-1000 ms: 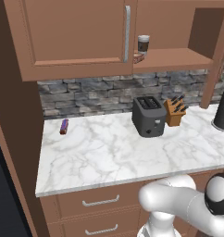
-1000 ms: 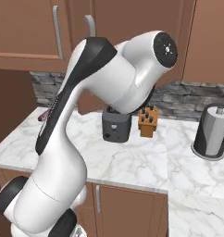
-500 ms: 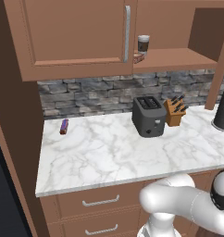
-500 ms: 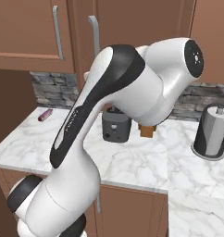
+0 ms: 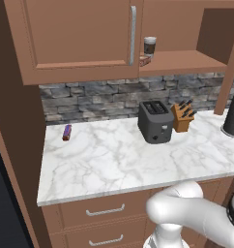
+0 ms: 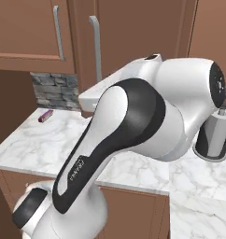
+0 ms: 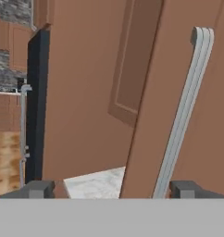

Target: Pick the bar soap and bar soap from the cabinet and place them on the counter.

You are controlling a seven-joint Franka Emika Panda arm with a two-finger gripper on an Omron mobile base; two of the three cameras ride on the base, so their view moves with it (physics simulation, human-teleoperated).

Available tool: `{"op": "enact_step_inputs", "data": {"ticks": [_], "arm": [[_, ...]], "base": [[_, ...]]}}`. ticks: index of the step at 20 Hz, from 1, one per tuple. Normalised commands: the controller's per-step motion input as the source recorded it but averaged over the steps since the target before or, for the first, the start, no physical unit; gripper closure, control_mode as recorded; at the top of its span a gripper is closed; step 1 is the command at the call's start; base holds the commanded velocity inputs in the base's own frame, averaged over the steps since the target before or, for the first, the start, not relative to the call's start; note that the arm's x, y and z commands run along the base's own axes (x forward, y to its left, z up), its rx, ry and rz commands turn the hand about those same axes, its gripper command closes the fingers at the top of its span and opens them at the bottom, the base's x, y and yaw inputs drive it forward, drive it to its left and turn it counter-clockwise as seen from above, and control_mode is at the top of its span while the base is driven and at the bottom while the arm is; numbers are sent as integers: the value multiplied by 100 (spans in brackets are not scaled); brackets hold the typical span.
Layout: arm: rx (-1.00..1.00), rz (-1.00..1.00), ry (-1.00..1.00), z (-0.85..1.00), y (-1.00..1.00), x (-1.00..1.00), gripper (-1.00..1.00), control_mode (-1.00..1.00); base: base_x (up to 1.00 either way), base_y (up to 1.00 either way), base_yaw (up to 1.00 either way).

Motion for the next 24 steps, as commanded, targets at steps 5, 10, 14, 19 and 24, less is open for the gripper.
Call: {"op": "enact_step_inputs", "data": {"ticks": [5,10,14,19,24], "arm": [[-9,5,-12,0,47,-50,-100,-100],[-17,2,-15,0,56,-26,-100,-100],[-20,0,-24,0,52,-24,-100,-100],[-22,0,-23,0,46,-10,-100,-100],[-24,-3,-18,0,45,0,-100,-100]], "base": [[0,0,0],[0,0,0],[0,0,0],[0,0,0],[0,0,0]]}}
